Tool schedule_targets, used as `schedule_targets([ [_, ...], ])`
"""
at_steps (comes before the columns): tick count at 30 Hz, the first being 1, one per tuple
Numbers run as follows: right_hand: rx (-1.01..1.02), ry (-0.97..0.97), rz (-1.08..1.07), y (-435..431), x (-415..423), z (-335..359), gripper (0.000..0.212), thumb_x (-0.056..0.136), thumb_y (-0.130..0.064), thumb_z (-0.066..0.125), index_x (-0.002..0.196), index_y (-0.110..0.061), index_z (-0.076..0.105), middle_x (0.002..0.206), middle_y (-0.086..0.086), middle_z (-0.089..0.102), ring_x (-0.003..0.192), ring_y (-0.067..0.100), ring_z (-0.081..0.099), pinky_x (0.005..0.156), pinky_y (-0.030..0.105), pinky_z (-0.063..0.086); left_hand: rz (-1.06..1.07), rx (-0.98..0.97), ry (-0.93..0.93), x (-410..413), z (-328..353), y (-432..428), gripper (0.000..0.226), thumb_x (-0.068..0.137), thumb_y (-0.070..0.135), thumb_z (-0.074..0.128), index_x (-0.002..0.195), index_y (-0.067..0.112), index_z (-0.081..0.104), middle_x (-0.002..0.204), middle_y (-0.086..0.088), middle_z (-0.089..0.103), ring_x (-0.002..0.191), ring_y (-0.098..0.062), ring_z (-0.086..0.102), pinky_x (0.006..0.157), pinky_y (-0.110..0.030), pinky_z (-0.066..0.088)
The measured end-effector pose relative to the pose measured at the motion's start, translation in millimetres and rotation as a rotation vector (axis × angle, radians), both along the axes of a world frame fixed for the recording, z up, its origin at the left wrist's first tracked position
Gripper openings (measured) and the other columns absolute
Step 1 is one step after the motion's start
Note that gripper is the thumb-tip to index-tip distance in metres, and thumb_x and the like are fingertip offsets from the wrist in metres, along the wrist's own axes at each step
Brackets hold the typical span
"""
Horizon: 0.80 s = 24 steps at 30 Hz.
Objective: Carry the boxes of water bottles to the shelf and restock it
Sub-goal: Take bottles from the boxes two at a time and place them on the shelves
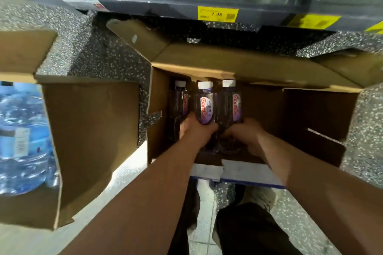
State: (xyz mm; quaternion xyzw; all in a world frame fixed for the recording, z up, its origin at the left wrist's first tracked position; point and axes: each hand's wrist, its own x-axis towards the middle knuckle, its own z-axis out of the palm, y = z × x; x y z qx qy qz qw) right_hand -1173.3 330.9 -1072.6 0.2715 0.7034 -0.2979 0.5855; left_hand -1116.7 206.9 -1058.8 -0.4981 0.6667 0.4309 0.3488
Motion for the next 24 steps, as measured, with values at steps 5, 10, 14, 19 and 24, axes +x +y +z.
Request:
schedule_targets([
  [5,0.035,0.114,0.189,1.1,-1.5,69.1,0.061,0.058,-0.017,0.087,0.115,-0.01,0.066,0.112,0.007,0.068,0.101,0.025,0.065,0.089,0.032,0.053,0.029,-0.029,0.041,1.9,70.3,0.4,0.054,0.076,0.036,0.073,0.126,0.024,0.058,0.118,-0.004,0.066,0.105,-0.024,0.061,0.077,-0.023,0.044],
  [10,0.026,0.171,0.12,10.7,-4.3,145.4,0.057,0.053,-0.003,0.087,0.105,-0.009,0.064,0.099,0.006,0.069,0.09,0.024,0.066,0.079,0.03,0.054,0.078,-0.042,0.109,-1.9,144.9,0.8,0.052,0.071,0.04,0.075,0.116,0.021,0.059,0.108,-0.002,0.065,0.098,-0.024,0.062,0.082,-0.032,0.051],
  [14,-0.018,0.263,0.123,2.8,-9.1,209.9,0.059,0.043,-0.014,0.091,0.098,-0.013,0.068,0.094,0.005,0.073,0.083,0.023,0.069,0.08,0.038,0.057,0.072,-0.036,0.205,-3.8,202.9,-3.0,0.049,0.073,0.038,0.075,0.116,0.02,0.058,0.107,-0.001,0.064,0.097,-0.023,0.061,0.084,-0.034,0.052],
  [19,-0.077,0.327,0.002,-6.1,-11.6,292.3,0.057,0.062,-0.01,0.086,0.106,-0.017,0.052,0.1,0.006,0.061,0.084,0.02,0.057,0.072,0.031,0.048,-0.008,-0.015,0.327,-4.7,280.1,-23.6,0.039,0.078,0.034,0.074,0.11,0.018,0.058,0.091,0.008,0.06,0.079,-0.011,0.058,0.063,-0.021,0.043],
  [24,-0.159,0.466,-0.076,-32.4,-3.7,382.3,0.054,0.059,-0.001,0.086,0.106,-0.015,0.062,0.098,0.005,0.07,0.092,0.021,0.065,0.079,0.036,0.052,-0.104,-0.011,0.441,-9.7,379.6,-59.1,0.049,0.078,0.032,0.075,0.118,0.014,0.054,0.104,0.0,0.063,0.071,-0.008,0.056,0.051,-0.018,0.042],
])
